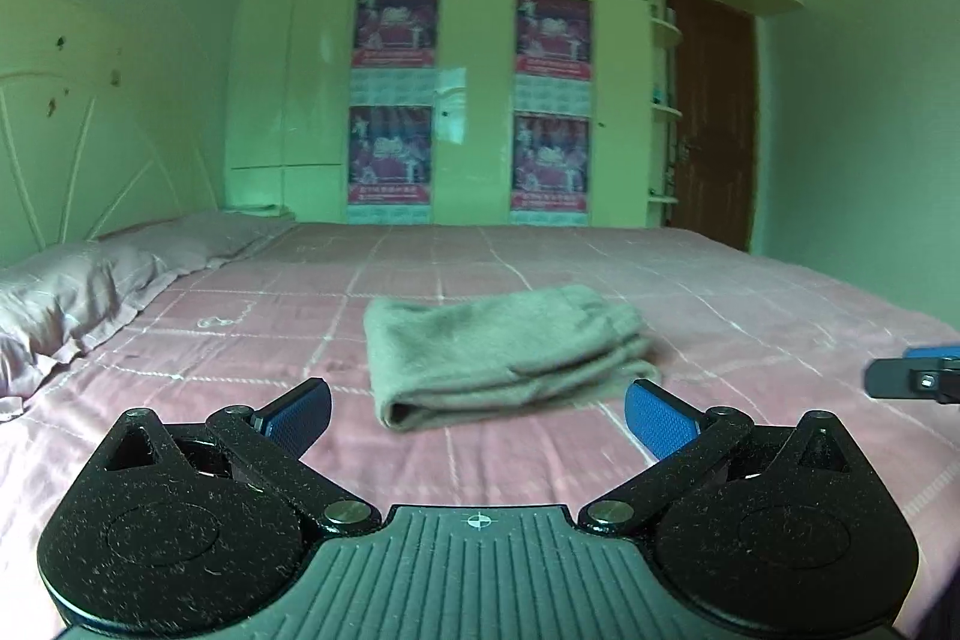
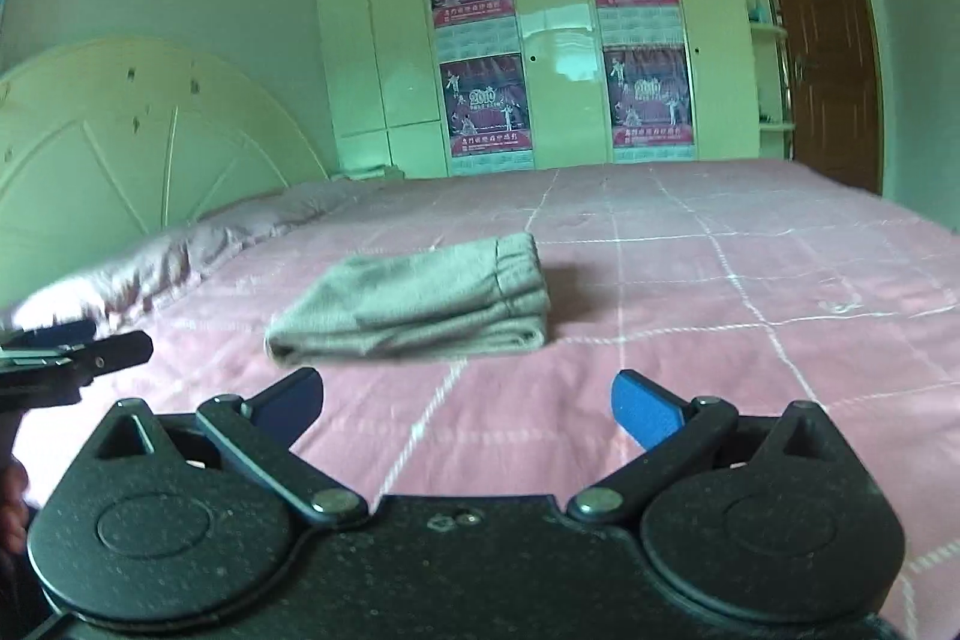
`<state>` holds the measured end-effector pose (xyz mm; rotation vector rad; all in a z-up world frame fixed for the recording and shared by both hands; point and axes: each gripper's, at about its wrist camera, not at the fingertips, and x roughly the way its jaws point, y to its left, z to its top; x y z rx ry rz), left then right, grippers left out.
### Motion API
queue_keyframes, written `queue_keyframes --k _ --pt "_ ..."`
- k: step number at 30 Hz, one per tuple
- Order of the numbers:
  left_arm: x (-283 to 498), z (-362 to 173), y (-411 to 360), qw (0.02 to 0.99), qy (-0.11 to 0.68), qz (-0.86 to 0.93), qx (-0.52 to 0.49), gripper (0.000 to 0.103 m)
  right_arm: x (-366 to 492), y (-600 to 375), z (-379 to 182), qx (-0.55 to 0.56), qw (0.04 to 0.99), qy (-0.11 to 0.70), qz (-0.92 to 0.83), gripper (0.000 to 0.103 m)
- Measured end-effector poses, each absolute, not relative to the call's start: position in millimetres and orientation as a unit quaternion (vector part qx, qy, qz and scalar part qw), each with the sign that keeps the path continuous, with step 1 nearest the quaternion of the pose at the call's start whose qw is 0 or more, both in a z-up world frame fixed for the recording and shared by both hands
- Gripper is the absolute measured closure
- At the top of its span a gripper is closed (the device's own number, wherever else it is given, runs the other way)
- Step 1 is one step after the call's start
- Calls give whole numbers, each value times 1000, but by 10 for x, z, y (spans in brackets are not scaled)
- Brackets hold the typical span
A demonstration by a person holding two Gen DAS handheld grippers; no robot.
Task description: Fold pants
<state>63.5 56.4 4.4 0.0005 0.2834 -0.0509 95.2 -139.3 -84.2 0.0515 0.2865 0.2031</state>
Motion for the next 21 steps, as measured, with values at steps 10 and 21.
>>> queue_keyframes --k 10,21 --pt "211 -72 436 987 148 -30 -55 0 640 -1214 -943 11 987 140 77 6" --pt "87 -40 284 987 152 -31 -28 0 592 -1217 -958 26 986 142 81 6"
